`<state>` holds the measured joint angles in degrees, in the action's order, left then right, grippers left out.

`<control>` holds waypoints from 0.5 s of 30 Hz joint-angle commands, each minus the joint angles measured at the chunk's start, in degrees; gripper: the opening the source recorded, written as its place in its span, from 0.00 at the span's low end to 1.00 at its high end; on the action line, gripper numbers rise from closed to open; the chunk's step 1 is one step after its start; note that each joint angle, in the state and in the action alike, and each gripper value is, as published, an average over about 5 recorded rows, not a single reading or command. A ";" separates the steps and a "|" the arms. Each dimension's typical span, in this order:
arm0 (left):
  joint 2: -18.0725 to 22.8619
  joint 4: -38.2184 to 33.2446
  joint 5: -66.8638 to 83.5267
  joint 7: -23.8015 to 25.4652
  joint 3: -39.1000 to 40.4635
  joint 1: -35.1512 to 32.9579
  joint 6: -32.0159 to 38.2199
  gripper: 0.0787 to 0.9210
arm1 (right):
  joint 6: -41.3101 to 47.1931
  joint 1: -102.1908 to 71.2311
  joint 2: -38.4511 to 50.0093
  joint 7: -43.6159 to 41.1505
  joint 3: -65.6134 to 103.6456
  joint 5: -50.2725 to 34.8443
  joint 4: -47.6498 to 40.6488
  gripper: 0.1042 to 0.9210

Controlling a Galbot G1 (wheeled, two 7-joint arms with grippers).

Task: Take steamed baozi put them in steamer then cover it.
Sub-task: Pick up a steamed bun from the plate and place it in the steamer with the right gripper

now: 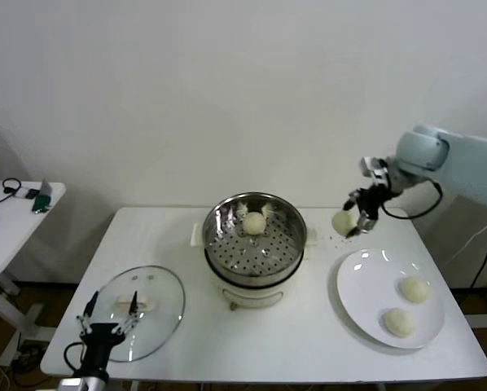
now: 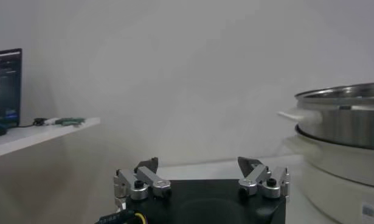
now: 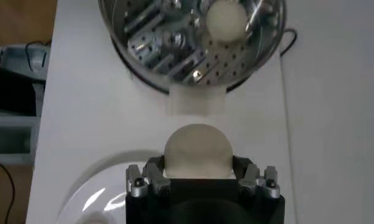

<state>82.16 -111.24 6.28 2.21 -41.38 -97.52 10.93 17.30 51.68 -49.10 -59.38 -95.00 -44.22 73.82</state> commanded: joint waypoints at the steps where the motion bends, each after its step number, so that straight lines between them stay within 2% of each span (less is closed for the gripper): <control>1: 0.21 -1.06 -0.73 0.03 0.77 -0.35 0.09 0.88 | 2.03 4.18 -16.96 1.29 -2.08 -10.95 -2.14 0.74; 7: -0.28 -1.08 -0.84 0.02 0.50 -0.59 0.36 0.88 | 3.64 -2.92 -25.62 2.82 1.50 -10.86 -5.66 0.74; 15: -0.06 -0.46 -1.23 -0.17 0.26 0.34 -0.06 0.88 | 3.88 -9.77 -32.01 3.43 2.49 -7.53 -10.31 0.74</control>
<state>81.73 -111.91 5.44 2.15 -41.36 -97.85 11.13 20.36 47.42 -70.60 -56.77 -93.58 -51.10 67.61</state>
